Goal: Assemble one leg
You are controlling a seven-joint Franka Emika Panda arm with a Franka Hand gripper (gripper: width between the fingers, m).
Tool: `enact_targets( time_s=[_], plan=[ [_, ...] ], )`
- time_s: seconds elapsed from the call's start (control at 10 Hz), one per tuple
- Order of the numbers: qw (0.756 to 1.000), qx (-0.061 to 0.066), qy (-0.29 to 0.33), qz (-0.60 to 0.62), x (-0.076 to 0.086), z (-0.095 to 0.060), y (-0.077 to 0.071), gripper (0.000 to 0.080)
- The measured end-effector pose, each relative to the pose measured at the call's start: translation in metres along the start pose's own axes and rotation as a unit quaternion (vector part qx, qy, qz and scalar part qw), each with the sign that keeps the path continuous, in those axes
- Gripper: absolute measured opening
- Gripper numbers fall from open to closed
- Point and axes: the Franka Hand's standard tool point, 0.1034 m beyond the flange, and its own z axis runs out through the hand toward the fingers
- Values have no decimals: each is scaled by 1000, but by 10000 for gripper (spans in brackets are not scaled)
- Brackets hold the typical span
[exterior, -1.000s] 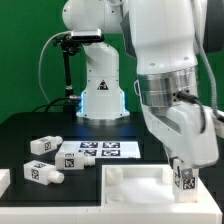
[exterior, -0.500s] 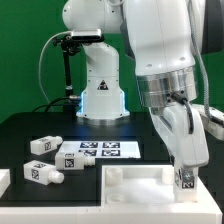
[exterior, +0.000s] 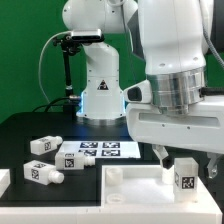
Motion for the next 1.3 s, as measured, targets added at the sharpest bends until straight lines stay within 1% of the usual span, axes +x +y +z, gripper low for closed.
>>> enact_targets(
  time_s=[0.1,0.2,0.3,0.4,0.5,0.6,0.7,0.8,0.9,1.1,1.3],
  plan=[
    [996,-9,4,-88,1,1,1,649],
    [971,-31,15,-238,3,4,1,649],
    [952,-35,14,-304,-1,9,-1,649],
    [959,-30,12,-280,-1,9,-2,649],
    [961,-30,12,-275,-2,10,-1,545],
    [964,-29,12,-263,-2,10,-1,406],
    [976,-30,13,-215,0,10,1,285],
    [984,-30,16,-175,2,9,2,285],
    [991,-33,19,-127,5,9,5,287],
    [998,-43,24,-42,13,6,15,287],
    [998,-45,26,-29,17,5,21,287]
  ],
)
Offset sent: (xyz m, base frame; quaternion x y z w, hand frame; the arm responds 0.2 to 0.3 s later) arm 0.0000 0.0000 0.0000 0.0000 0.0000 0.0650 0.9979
